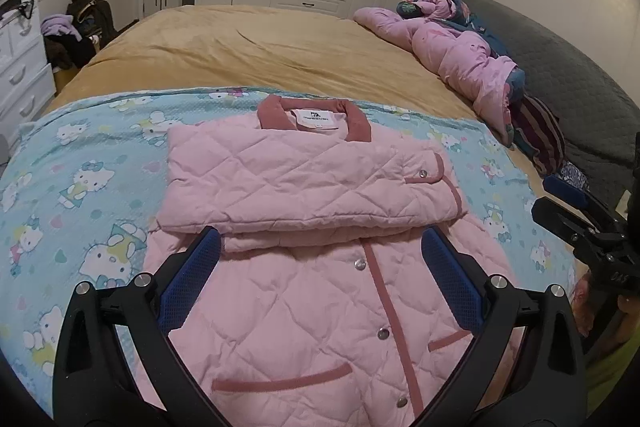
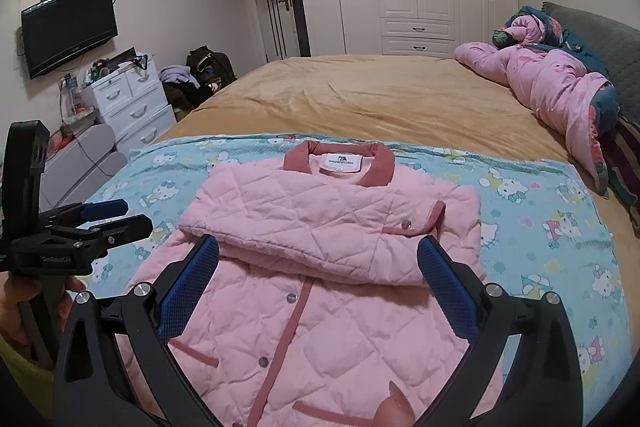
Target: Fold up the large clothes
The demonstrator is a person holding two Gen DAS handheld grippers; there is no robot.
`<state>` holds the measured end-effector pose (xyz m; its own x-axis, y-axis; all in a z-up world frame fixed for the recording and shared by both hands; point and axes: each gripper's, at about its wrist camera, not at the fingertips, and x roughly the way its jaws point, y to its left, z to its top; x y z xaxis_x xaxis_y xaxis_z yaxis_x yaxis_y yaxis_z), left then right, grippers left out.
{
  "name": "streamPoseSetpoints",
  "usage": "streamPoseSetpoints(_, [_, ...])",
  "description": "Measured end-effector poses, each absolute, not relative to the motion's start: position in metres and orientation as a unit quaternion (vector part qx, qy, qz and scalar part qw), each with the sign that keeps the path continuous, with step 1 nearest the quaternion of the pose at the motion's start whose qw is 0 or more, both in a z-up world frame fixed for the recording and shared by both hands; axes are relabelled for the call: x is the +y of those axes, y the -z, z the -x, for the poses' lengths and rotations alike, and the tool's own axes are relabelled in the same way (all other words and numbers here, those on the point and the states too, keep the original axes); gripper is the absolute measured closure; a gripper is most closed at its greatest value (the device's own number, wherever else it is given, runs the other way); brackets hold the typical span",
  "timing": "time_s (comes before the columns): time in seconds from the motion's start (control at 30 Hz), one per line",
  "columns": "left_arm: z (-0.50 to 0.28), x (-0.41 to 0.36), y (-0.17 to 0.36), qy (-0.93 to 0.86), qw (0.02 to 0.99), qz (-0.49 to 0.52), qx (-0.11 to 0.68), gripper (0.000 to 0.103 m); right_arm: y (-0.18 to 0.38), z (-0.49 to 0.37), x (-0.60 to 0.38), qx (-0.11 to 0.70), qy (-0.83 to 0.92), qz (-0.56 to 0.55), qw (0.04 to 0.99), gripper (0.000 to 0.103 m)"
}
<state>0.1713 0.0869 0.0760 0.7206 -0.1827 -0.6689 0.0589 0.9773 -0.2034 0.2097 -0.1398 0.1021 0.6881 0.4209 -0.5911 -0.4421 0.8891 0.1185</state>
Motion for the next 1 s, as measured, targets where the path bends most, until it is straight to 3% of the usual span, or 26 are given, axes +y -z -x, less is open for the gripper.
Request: streamPoseSetpoints(1.0, [-0.105,0.105,-0.015,0.029,0.912,0.060,0.405,0.009,-0.039,-0.149,-0.178,0.377,-0.215,0.011,0.901,0.004])
